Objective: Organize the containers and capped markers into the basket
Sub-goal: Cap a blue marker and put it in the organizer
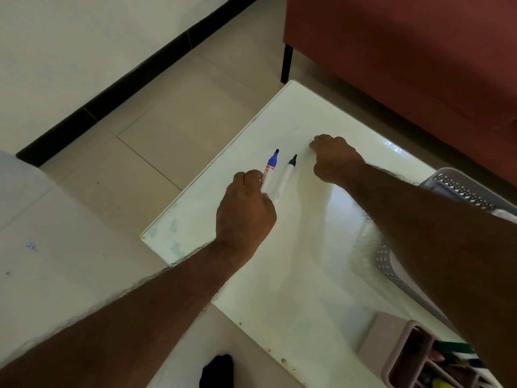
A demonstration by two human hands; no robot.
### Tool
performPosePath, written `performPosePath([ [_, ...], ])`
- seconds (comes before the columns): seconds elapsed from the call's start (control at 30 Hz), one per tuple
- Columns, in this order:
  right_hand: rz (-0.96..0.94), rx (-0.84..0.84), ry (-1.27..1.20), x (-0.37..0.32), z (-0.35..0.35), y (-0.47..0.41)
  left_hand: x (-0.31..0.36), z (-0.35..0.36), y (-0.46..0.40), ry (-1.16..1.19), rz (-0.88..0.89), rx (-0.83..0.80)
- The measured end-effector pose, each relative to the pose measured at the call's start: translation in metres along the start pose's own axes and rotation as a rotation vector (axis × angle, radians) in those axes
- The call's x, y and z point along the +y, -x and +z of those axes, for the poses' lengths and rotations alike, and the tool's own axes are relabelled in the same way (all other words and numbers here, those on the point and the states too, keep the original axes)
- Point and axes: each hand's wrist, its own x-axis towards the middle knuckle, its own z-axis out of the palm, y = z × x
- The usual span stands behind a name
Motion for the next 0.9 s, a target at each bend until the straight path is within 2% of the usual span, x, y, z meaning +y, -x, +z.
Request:
performPosePath([
  [0.1,-0.01,0.058,-0.007,-0.001,0.001,0.003,-0.001,0.0,-0.002,0.005,0.009,0.012],
  [0.37,0.015,0.304,-0.228,0.012,-0.018,0.03,0.016,-0.005,-0.002,0.037,0.025,-0.014],
  [0.5,0.028,0.235,-0.48,0.022,-0.03,0.05,0.032,-0.008,0.0,0.04,0.047,-0.031],
  [0.63,0.027,0.103,-0.848,0.03,-0.047,0.083,0.051,-0.009,0.004,0.018,0.083,-0.046],
  [0.9,0.011,0.124,-1.038,0.068,-0.065,0.142,0.082,-0.006,0.028,0.013,0.15,-0.121],
])
